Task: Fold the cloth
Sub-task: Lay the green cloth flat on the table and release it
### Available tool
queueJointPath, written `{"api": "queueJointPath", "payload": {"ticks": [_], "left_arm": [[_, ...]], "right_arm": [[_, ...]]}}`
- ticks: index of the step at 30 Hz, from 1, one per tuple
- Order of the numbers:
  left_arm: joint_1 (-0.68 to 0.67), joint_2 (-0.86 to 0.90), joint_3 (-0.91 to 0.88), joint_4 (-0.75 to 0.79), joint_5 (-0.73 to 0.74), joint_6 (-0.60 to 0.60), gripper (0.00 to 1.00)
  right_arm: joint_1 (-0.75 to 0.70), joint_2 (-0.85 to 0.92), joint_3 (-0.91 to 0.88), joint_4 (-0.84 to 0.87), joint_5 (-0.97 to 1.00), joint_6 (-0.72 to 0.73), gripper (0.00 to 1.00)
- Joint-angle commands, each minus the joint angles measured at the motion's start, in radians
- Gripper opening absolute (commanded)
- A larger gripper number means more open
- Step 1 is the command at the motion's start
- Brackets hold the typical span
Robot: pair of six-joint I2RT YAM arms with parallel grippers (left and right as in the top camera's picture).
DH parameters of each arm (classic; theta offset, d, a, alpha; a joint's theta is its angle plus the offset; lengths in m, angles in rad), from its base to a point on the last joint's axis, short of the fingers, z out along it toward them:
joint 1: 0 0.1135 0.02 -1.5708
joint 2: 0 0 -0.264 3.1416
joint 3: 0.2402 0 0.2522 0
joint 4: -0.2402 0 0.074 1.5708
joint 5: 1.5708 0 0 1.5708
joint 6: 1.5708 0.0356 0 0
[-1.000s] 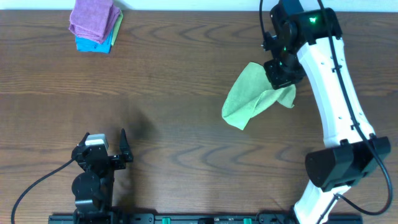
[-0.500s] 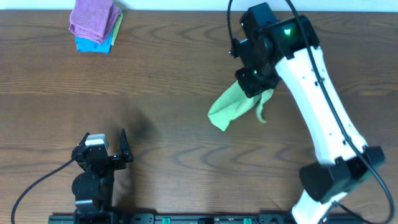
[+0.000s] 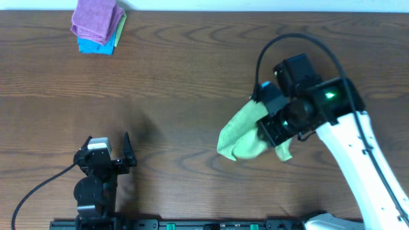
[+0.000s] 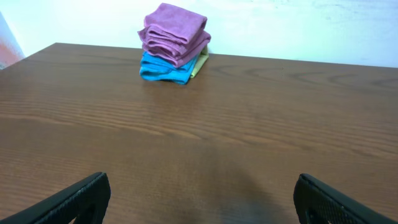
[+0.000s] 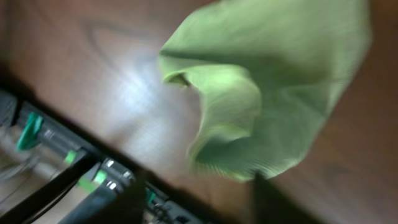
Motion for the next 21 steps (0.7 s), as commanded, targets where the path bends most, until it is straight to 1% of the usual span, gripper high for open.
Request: {"api": "queueJointPath", "payload": {"ticks": [1,6,10,12,14,16,17,18,19,20,21], "left_arm": [[-0.005,-0.005,-0.028,-0.009,-0.018,0.007,0.95],[-0.005,-0.005,-0.028,-0.009,-0.018,0.007,0.96],[-0.005,-0.005,-0.028,-0.009,-0.018,0.007,0.95],[-0.005,-0.005,-0.028,-0.009,-0.018,0.007,0.95],[-0.005,-0.005,-0.028,-0.009,-0.018,0.007,0.95],[-0.005,-0.005,-0.028,-0.009,-0.018,0.007,0.95],[-0.005,-0.005,-0.028,-0.009,-0.018,0.007,0.95],[-0.005,-0.005,-0.028,-0.009,-0.018,0.007,0.95],[-0.005,-0.005,-0.028,-0.009,-0.018,0.007,0.95],[-0.005,-0.005,-0.028,-0.009,-0.018,0.007,0.95],[-0.005,-0.005,-0.028,-0.009,-0.018,0.007,0.95]], "right_arm": [[-0.002,0.005,-0.052,0.024,-0.089,-0.032,0.84],[-0.002,0.009,-0.096,0.125,-0.082,-0.057,0.88],[-0.003,0.016,-0.133,0.254,0.002,-0.057,0.85],[-0.003,0.029,-0.158,0.332,0.058,-0.056,0.82],[-0.005,0.054,-0.185,0.406,0.103,-0.057,0.79],[-0.018,0.093,-0.198,0.455,0.119,-0.057,0.79],[-0.032,0.127,-0.198,0.473,0.117,-0.056,0.75],[-0.039,0.151,-0.198,0.475,0.114,-0.057,0.67],[-0.042,0.175,-0.198,0.47,0.114,-0.056,0.52],[-0.043,0.198,-0.198,0.46,0.11,-0.056,0.41],[-0.043,0.225,-0.198,0.448,0.11,-0.056,0.22]]}}
